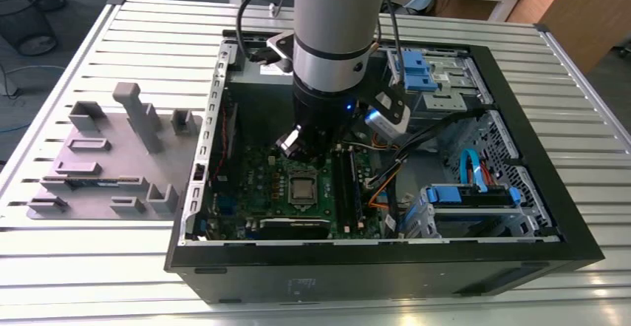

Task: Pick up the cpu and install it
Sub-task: 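Close the cpu cover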

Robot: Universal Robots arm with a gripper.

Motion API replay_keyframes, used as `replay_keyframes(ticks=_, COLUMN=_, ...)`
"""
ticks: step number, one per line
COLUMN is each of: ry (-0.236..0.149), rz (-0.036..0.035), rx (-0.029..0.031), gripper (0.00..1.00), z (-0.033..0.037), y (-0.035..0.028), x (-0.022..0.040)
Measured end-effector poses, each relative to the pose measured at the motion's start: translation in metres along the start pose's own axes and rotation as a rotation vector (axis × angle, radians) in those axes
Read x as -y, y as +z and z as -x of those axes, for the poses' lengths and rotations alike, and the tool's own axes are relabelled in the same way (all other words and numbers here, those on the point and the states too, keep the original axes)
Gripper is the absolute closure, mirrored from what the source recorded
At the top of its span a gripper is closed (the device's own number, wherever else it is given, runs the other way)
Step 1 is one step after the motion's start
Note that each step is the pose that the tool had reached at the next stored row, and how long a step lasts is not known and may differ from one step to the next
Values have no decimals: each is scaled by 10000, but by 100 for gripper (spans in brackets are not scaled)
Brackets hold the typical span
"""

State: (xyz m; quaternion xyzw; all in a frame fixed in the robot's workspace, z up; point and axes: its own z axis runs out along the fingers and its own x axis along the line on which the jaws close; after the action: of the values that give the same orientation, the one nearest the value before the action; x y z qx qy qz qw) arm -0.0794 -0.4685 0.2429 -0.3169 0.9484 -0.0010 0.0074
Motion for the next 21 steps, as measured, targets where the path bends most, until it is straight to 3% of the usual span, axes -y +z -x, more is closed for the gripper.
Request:
replay_keyframes(ticks=8, ry=1, rz=-1, rx=-2, gripper=89, z=29, y=4, x=-39)
replay_keyframes(ticks=21, ry=3, rz=7, rx=4, gripper=89, z=13, y=16, x=-52)
